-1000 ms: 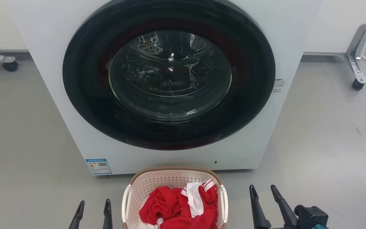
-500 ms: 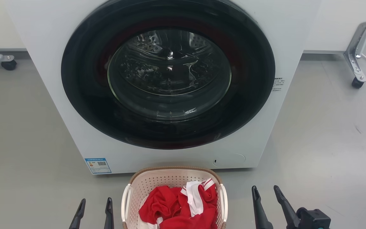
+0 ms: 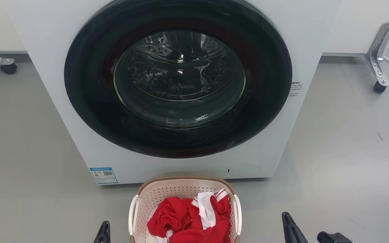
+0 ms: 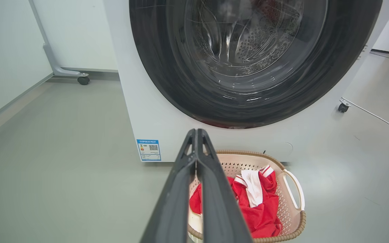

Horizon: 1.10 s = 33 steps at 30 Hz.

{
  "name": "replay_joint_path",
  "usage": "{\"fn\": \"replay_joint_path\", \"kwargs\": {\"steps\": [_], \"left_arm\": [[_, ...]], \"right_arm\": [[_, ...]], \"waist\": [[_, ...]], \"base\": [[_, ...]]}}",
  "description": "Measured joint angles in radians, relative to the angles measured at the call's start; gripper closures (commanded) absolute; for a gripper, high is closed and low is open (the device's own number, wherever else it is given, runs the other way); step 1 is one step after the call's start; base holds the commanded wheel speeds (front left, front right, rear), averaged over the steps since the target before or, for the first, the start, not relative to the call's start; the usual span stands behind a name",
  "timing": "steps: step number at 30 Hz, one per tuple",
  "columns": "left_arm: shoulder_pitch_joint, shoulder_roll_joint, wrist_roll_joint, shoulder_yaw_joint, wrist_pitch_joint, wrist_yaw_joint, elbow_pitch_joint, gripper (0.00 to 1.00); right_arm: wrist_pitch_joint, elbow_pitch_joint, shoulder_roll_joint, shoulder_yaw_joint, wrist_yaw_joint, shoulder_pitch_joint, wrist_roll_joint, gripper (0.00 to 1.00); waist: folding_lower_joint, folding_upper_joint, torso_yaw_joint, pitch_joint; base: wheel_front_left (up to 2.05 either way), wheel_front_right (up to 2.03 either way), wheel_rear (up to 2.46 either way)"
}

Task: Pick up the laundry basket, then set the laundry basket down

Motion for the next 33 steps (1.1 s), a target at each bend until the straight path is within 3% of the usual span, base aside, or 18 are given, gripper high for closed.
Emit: {"fn": "replay_joint_path", "kwargs": {"steps": [33], "left_arm": [[-0.060,-0.035,-0.439,0.115,0.126,-0.079,0.038,1.00]], "right_arm": [[0.128,0.006,0.012,-0.186,0.080,-0.027,0.414,1.00]], "waist": [[0.0000,0.0000,-0.010,0.001]], "base": [[0.00,0.00,0.00]]}}
